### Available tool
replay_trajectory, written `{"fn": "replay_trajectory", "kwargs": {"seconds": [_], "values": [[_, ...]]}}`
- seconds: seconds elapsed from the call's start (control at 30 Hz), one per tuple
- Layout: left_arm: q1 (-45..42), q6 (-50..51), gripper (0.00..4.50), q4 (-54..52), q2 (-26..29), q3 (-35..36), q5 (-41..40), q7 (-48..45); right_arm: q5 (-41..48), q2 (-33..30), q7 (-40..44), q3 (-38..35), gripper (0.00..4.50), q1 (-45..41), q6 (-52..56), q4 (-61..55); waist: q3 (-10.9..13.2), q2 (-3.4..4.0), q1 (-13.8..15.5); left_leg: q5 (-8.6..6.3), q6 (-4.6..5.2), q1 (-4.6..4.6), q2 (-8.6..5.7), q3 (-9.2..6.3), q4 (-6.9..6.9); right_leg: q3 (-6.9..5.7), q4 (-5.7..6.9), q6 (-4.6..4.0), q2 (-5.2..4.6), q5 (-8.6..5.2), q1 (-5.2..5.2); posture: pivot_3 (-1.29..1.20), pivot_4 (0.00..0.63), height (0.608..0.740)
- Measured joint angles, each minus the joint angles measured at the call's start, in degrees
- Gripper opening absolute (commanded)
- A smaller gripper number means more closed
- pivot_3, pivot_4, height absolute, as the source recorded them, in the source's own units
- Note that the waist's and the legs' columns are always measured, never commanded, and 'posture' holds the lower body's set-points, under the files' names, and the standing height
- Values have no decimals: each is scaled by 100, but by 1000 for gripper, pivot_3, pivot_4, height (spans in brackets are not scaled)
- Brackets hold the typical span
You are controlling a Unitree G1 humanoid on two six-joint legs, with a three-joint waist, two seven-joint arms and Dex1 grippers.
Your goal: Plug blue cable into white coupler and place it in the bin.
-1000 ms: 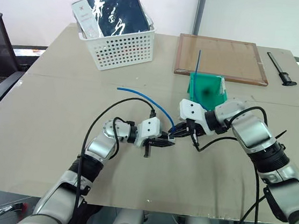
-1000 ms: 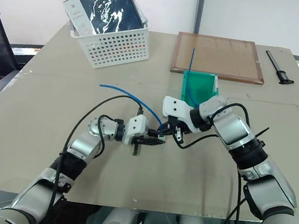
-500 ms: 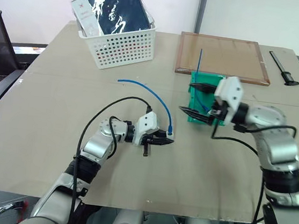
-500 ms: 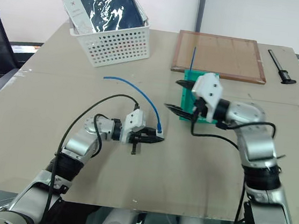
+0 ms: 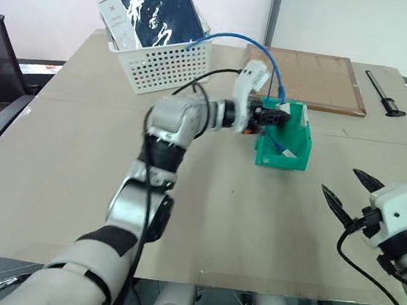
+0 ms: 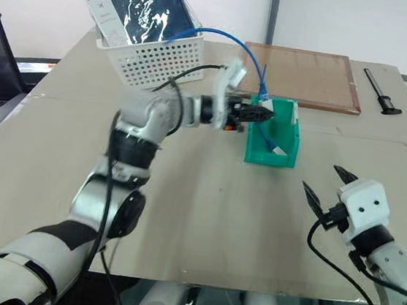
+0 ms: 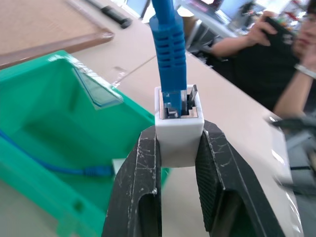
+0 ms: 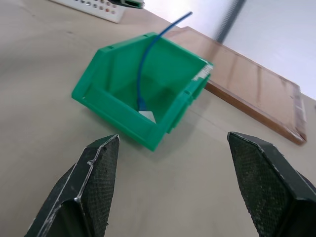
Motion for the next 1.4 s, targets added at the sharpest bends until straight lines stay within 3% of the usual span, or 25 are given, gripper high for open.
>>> {"fn": "replay_trajectory", "kwargs": {"seconds": [0.03, 0.1, 0.2, 0.33, 0.47, 0.63, 0.8, 0.87, 1.23, 1.4], "values": [[-378, -340, 354, 702, -207, -9, 214, 208, -5, 39, -98, -33, 3412, 64, -3, -46, 0, 0, -12, 0, 0, -2, -2, 7, 0, 6, -7, 1, -4, 1, 0, 0, 150, 738], [-504, -563, 1448, 1062, -322, -9, 280, 256, -4, 43, -155, -59, 3517, 89, -13, -80, 0, 1, -39, 0, 0, 3, 0, 20, -2, 19, -9, 1, -5, 1, 0, 0, 150, 738], [-799, -1053, 2687, 2049, -534, 24, 433, 302, -2, 64, -262, -82, 3517, 131, -76, -83, 2, 1, -43, 0, 0, 3, 1, 23, -10, 19, -14, 1, -3, 1, -3, 0, 150, 738], [-1031, -1161, 4463, 2463, -520, 165, 444, 271, 6, 73, -333, -70, 3517, 210, -126, -83, 4, 0, -28, 0, 0, -19, 2, 18, -7, 17, -13, 0, -1, 1, -20, 0, 150, 738], [-889, -614, 4463, 1756, -115, 164, 403, -32, 77, 81, -396, -47, 3517, 194, -153, -81, 4, 4, -53, 0, 0, -16, 5, 21, -8, 22, -11, -2, -1, 3, -21, 0, 150, 738], [440, 52, 4463, -587, 712, -15, 277, -308, 219, 37, -394, -30, 3517, 54, -163, -13, 4, 8, -51, 1, -2, -9, 16, 2, -10, 28, -1, -22, -2, 14, -21, 0, 150, 738], [1952, -690, 4463, -2355, 942, 203, 70, -470, 463, -15, -303, -63, 3517, -160, -167, 162, 5, 8, 12, 16, -28, -13, 16, 3, -2, 38, -6, -24, -18, 16, -21, 0, 150, 738], [2887, -1313, 4463, -3199, 1328, 262, 6, -800, 616, -129, -217, -106, 3517, -278, -195, 346, 2, 11, -32, 16, -29, -2, 20, 16, -12, 48, -12, -26, -19, 17, -19, 0, 150, 738], [6019, -2765, 4463, -4185, 2777, 1086, -146, -1758, 826, -1052, 1021, -517, 3517, 312, -935, 1868, 2, 12, 41, -2, 2, 17, 22, 23, -12, 45, -13, -48, -21, 3, -1, 0, 150, 738], [6626, -3089, 4463, -4230, 2993, 1373, -149, -1837, 880, -1320, 1462, -796, 3517, 559, -1269, 2338, 2, 11, 52, -2, 2, 28, 28, 34, -12, 41, -13, -47, -20, 0, 10, 0, 150, 738]]}}
